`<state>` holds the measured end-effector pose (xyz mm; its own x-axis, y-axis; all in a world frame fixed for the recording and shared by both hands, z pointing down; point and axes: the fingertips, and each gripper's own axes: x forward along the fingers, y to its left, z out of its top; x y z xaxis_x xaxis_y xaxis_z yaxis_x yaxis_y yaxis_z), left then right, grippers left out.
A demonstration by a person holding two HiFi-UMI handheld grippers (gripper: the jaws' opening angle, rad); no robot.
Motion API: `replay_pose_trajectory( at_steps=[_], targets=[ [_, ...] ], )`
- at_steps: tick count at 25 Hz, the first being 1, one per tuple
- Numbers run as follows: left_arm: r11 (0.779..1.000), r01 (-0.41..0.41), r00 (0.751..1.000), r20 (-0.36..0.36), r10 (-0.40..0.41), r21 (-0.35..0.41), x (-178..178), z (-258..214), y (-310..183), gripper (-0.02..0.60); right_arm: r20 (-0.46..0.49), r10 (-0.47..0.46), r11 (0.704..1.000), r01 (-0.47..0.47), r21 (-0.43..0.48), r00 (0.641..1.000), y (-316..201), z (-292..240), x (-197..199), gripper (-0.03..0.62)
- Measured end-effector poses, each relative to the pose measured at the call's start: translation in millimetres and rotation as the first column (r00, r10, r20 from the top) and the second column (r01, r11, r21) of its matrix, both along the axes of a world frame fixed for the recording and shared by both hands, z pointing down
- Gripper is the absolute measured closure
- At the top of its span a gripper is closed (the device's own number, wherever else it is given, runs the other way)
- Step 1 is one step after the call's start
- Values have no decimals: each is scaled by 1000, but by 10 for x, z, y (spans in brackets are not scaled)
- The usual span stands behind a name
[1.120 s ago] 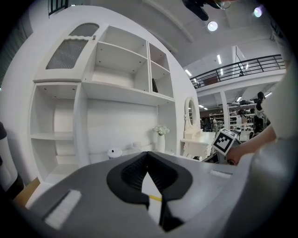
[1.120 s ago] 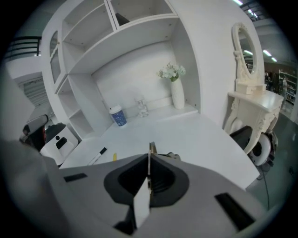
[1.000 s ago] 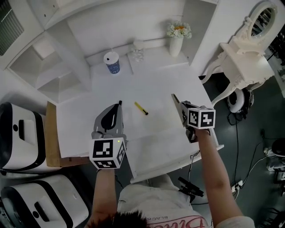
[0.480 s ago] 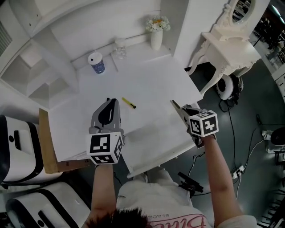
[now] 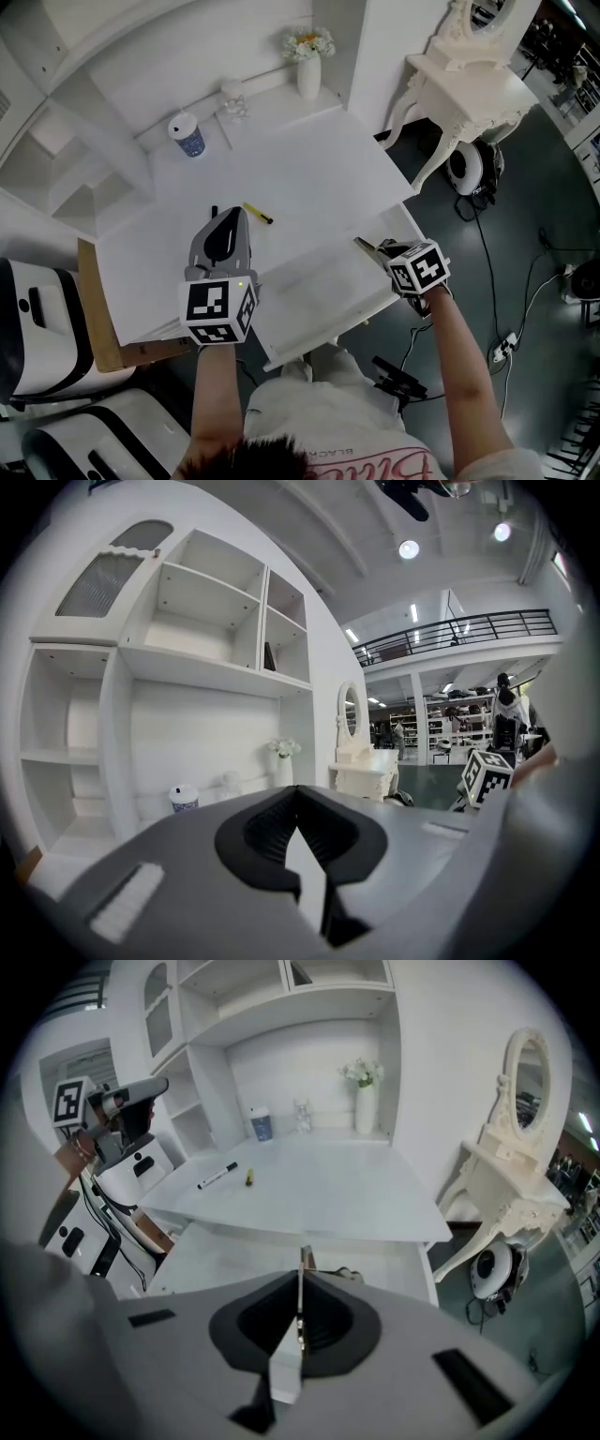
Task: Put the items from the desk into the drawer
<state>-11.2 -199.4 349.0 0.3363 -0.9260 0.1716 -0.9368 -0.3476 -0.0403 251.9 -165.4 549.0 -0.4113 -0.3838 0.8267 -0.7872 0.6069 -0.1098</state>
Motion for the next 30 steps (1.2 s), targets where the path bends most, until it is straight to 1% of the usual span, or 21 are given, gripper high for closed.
replay_pose_trajectory(
  at_steps=[4,7,15,21,24,26,28,30],
  targets=[
    [1000,-9,1000,27,9,-13,45,47,-28,572,-10,50,997,-51,-52,999,-43,343,40,585],
    [1000,-2,999,46,3,-24,38,90,-61,572,-13,105,990,-106,-90,994,-125,590,104,585],
    [997,31,996,86,-25,-66,-33,242,-205,572,6,259,951,-253,-178,966,-389,1071,176,583],
    [995,41,993,111,-31,-93,-67,359,-300,572,37,330,925,-315,-214,943,-558,1270,174,585],
    [993,51,992,117,-39,-102,-99,395,-347,572,35,346,918,-331,-217,937,-615,1336,193,583],
    [993,57,992,119,-45,-106,-111,413,-373,572,-12,328,923,-323,-209,945,-617,1396,231,583],
    [992,62,992,119,-49,-110,-122,430,-389,572,-68,294,935,-301,-185,953,-620,1441,271,583],
    [991,67,991,119,-53,-114,-139,451,-397,572,-102,285,938,-299,-175,953,-642,1471,311,573]
  ],
)
